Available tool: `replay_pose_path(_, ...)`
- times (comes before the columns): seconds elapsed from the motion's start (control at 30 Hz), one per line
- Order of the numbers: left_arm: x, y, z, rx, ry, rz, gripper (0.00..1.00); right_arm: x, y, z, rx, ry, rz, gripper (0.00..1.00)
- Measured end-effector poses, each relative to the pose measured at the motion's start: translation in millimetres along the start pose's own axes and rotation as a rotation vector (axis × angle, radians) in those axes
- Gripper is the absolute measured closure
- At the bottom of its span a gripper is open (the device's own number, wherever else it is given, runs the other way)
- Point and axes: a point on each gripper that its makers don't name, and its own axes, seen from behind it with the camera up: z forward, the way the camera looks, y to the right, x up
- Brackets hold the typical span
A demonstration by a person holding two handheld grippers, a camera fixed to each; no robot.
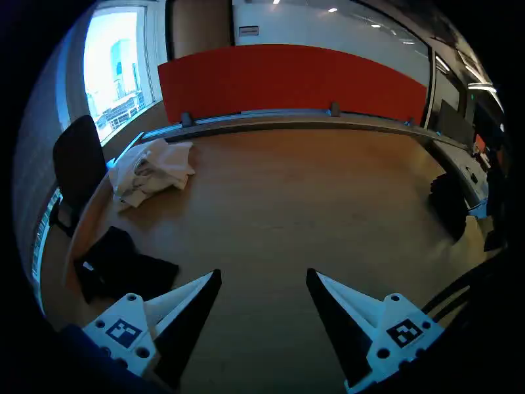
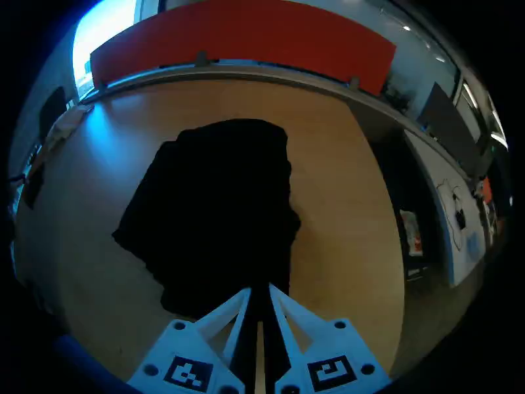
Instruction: Fold towel
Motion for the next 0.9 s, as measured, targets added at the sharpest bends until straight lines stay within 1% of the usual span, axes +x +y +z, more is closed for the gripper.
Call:
replay_pose_path(0.37,-0.1,-1.2,-0.5,0.001,0.001,-0.003,0.03,4.3,-1.2,-9.1,-0.003,0.031,0.004,0.95)
replay_pose_path(0.57,0.5,-2.7,-1.0,0.001,0.004,-0.008,0.03,4.5,-0.2,-18.9,-0.01,0.048,0.007,0.88)
replay_pose_path(0.63,0.6,-2.8,-1.3,0.001,0.006,-0.008,0.03,3.2,0.2,-21.5,-0.015,0.049,0.006,0.78)
replay_pose_path(0.8,1.0,-1.4,-2.2,-0.004,0.009,-0.006,0.03,1.3,0.5,-25.6,-0.026,0.055,0.003,0.65)
replay_pose_path(0.9,1.4,-0.8,-2.7,-0.006,0.012,-0.005,0.03,1.1,0.6,-27.4,-0.03,0.057,0.006,0.52)
